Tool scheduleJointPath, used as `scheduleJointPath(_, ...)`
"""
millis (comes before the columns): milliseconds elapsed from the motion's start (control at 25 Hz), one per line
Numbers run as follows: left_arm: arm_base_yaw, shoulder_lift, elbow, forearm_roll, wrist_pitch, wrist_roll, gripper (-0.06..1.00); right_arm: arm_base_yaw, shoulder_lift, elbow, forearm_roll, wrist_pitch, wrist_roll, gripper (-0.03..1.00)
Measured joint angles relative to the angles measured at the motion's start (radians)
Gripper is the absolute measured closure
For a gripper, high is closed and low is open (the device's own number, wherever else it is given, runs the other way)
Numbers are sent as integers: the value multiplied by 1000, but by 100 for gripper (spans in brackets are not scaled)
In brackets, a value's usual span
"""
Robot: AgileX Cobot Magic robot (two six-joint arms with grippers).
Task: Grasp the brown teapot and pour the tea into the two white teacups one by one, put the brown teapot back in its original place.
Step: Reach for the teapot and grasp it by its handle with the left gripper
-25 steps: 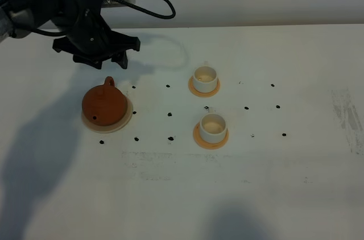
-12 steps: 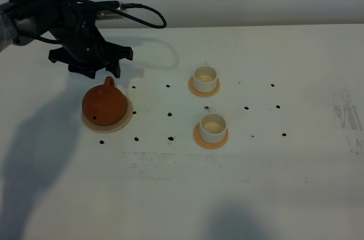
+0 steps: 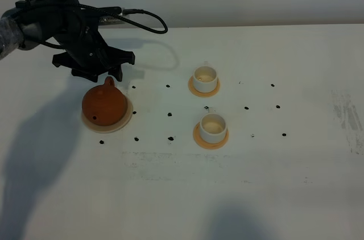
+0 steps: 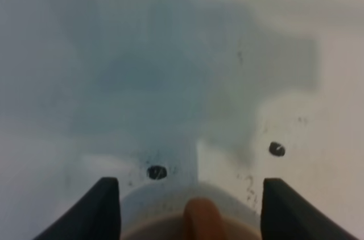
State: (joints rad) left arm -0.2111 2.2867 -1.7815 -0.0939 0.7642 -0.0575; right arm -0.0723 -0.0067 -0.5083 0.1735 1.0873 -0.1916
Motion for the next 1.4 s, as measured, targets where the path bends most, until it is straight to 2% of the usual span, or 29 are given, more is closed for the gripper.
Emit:
scheduleJointPath(320, 9, 0, 0, 53, 28, 12, 39, 0, 0, 0, 0, 0, 0, 53)
scheduleJointPath(800, 12, 0, -1, 94, 16, 42, 39, 0, 0, 0, 0, 0, 0, 53)
scheduleJointPath(960, 16, 0, -1, 135, 11, 44, 39, 0, 0, 0, 0, 0, 0, 53)
scheduleJointPath(1400, 23, 0, -7, 160, 53, 45, 39, 0, 0, 0, 0, 0, 0, 53)
